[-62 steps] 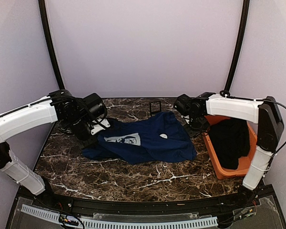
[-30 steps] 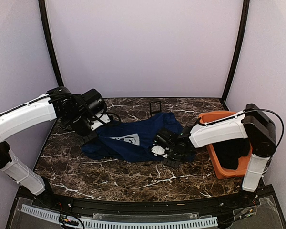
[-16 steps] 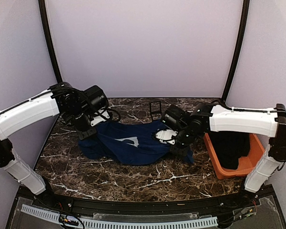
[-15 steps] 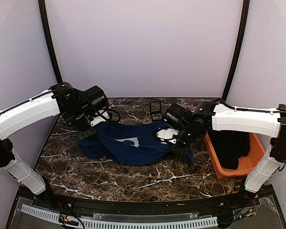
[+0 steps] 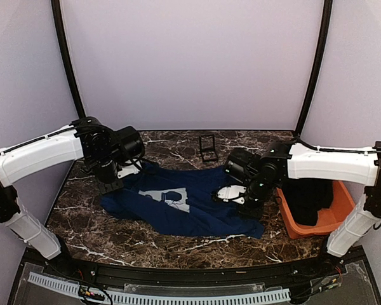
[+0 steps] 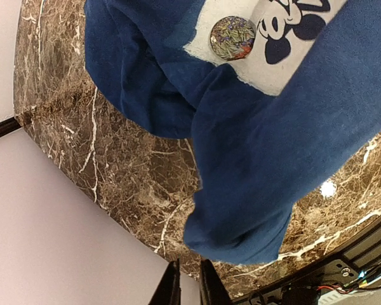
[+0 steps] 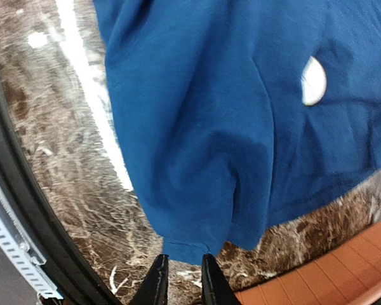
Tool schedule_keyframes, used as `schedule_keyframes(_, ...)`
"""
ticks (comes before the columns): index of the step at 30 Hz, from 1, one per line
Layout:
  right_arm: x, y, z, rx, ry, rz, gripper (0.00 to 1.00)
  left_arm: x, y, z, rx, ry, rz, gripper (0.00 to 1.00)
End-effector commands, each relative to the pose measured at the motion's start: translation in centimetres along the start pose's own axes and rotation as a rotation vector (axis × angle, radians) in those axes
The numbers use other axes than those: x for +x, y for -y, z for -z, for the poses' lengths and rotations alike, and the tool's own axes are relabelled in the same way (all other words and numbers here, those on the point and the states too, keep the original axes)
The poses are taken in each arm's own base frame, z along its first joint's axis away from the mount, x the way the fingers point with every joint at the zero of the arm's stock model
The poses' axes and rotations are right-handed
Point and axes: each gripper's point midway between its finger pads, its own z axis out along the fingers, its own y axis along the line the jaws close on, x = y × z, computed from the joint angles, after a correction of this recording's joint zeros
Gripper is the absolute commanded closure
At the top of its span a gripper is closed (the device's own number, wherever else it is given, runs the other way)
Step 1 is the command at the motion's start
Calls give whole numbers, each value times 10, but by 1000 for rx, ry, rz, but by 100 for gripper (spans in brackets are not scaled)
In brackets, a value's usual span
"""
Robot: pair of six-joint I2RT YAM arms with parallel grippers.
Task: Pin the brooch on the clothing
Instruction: Smooth out the clothing with brooches at the center of the board.
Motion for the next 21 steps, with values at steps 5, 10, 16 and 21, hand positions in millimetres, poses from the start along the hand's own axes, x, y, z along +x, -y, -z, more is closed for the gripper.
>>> schedule_keyframes(5, -12, -33, 16, -136, 98, 59, 78, 28, -3, 12, -13, -10, 2, 79)
schedule_keyframes(10, -6, 29, -1, 193, 2, -10, 63, 18, -18, 12, -96, 21, 31, 56)
schedule_keyframes(16, -30, 98, -15, 230, 72, -292, 44, -36, -28, -14, -35, 114, 136, 45)
schedule_keyframes(21, -48, 147, -26, 211, 134, -444, 41, -70, -44, -47, 106, 203, 276, 30)
